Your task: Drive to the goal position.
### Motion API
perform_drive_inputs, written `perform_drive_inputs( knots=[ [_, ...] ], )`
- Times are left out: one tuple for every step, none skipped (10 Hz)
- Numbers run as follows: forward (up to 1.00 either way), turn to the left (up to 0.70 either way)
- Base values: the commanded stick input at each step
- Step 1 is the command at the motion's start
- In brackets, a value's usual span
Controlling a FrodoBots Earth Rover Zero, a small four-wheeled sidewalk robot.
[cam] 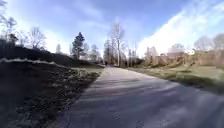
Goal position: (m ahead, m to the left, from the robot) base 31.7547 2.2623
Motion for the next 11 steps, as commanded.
perform_drive_inputs(
  knots=[
    [1.00, 0.00],
    [1.00, 0.00],
    [1.00, 0.00],
    [1.00, 0.00],
    [1.00, 0.00],
    [1.00, 0.00],
    [1.00, 0.00],
    [1.00, 0.00],
    [1.00, 0.00],
    [1.00, 0.00],
    [1.00, 0.00]
  ],
)
